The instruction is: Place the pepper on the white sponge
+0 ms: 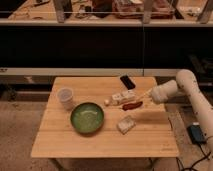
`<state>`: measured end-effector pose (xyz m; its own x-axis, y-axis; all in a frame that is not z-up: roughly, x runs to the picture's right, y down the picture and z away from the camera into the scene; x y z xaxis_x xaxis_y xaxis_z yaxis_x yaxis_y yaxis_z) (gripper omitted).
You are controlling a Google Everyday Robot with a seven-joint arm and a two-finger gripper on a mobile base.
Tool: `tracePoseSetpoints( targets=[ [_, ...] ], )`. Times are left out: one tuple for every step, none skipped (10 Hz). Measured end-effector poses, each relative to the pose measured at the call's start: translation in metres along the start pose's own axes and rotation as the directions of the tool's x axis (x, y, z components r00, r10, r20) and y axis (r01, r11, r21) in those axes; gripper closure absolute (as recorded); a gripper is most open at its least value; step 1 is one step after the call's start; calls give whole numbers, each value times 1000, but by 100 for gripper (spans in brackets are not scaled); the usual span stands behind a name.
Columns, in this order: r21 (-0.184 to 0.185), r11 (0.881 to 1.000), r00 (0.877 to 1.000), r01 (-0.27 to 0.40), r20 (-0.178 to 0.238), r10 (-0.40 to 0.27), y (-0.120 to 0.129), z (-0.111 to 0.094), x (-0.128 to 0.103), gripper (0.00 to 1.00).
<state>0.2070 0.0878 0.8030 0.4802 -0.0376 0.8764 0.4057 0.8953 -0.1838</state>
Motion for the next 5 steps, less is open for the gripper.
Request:
tracePoseSetpoints(
  targets=[
    [-35, 999, 1000, 25, -13, -25, 9, 6, 7, 85],
    [-56, 997, 999, 43, -21, -45, 14, 9, 10, 85],
    [-78, 995, 998, 59, -25, -61, 18, 14, 12, 85],
    [-94, 993, 997, 71, -28, -74, 20, 17, 13, 85],
    [-112, 990, 996, 83, -29, -87, 22, 23, 13, 85]
  ],
)
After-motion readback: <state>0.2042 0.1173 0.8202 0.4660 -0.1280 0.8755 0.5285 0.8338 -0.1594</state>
